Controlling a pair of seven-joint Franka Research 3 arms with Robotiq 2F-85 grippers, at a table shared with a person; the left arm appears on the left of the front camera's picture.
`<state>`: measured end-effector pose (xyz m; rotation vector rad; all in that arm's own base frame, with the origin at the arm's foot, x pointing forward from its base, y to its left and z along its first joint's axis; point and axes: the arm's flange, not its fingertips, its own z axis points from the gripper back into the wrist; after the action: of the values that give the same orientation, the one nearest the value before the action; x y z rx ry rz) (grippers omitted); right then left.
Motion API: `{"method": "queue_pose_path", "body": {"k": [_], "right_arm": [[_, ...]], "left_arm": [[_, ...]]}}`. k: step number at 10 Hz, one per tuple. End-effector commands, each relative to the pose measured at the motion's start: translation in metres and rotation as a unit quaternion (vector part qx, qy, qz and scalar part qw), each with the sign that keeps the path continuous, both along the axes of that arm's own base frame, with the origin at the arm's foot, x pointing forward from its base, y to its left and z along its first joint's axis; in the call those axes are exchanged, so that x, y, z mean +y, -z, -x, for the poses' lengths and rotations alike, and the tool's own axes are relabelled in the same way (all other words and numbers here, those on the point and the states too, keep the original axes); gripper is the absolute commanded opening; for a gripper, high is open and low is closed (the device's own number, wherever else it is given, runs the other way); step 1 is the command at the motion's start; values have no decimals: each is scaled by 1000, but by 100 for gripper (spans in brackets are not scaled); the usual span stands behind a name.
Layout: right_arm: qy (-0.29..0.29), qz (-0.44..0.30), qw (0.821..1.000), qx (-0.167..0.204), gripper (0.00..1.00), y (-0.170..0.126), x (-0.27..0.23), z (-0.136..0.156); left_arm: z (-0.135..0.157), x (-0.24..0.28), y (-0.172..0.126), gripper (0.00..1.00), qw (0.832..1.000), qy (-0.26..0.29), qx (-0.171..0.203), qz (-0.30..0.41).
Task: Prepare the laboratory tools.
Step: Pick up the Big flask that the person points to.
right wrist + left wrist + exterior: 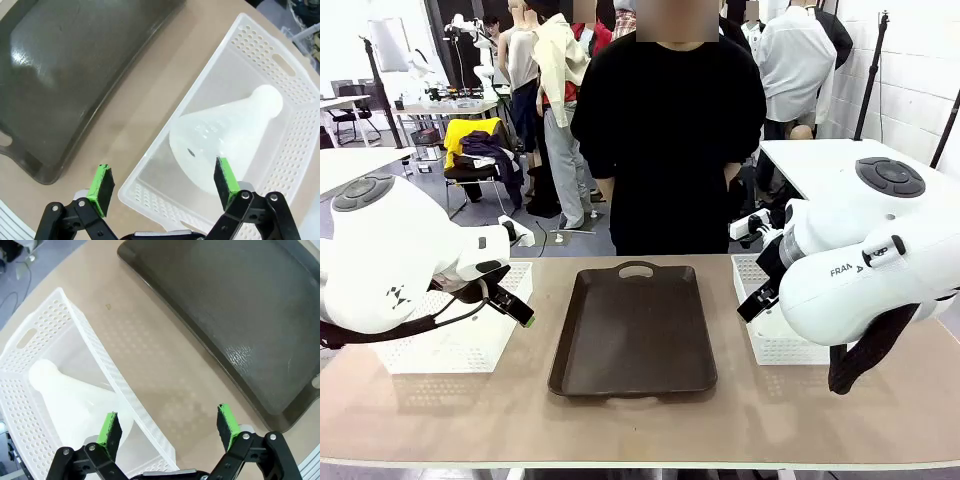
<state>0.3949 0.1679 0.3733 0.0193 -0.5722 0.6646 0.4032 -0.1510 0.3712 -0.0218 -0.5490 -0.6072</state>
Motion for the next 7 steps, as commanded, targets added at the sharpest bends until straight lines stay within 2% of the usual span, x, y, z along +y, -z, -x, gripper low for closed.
{"method": "queue_pose_path", "body": {"k": [1,7], "right_arm": [[0,0,1000,0,100,0,0,0],[0,0,1000,0,100,0,0,0]], "left_arm": [[0,0,0,100,1000,0,0,0],[0,0,0,100,1000,0,0,0]]}}
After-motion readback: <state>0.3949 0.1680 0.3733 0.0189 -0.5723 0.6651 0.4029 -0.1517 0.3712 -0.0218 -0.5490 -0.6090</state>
